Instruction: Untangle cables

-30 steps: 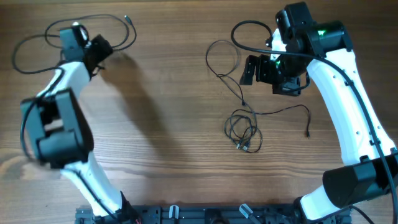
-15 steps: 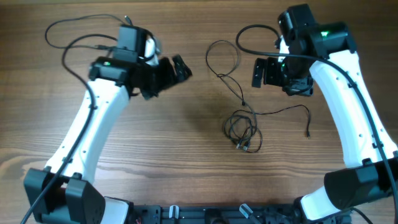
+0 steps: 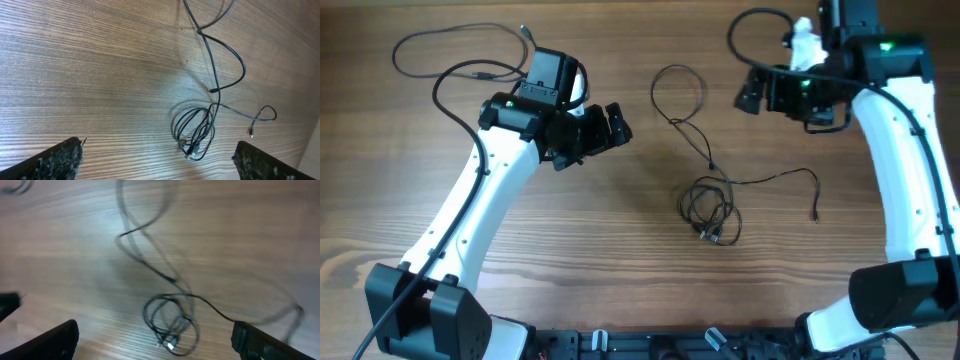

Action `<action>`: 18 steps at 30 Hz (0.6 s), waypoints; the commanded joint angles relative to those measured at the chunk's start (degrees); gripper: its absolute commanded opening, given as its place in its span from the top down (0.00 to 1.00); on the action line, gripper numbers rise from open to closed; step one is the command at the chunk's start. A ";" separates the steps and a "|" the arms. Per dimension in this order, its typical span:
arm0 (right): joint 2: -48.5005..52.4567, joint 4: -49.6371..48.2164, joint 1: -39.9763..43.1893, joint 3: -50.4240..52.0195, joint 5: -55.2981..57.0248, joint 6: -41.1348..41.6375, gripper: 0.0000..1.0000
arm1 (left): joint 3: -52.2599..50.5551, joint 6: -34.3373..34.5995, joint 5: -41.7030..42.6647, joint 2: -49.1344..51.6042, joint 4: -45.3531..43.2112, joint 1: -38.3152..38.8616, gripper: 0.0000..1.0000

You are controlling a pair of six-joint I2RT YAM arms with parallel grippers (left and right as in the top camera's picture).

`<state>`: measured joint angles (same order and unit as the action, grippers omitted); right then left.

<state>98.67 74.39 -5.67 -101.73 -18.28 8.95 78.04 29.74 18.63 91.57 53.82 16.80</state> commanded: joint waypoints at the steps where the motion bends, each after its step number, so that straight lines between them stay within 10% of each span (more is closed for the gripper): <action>1: 1.97 -2.91 -3.69 0.09 -2.19 -4.92 0.00 | -0.37 0.55 -0.72 0.39 0.02 0.24 0.00; 16: 26.38 -9.33 -9.01 0.11 -2.40 -4.28 0.07 | -0.37 0.55 -0.74 0.39 0.02 0.24 0.00; 18: 27.10 -10.51 -9.01 0.13 -2.43 -4.22 0.21 | -0.37 0.55 -0.72 0.39 0.02 0.24 0.00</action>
<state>124.07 64.58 -14.48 -101.69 -19.51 4.71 78.04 29.74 18.41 91.59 53.82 16.80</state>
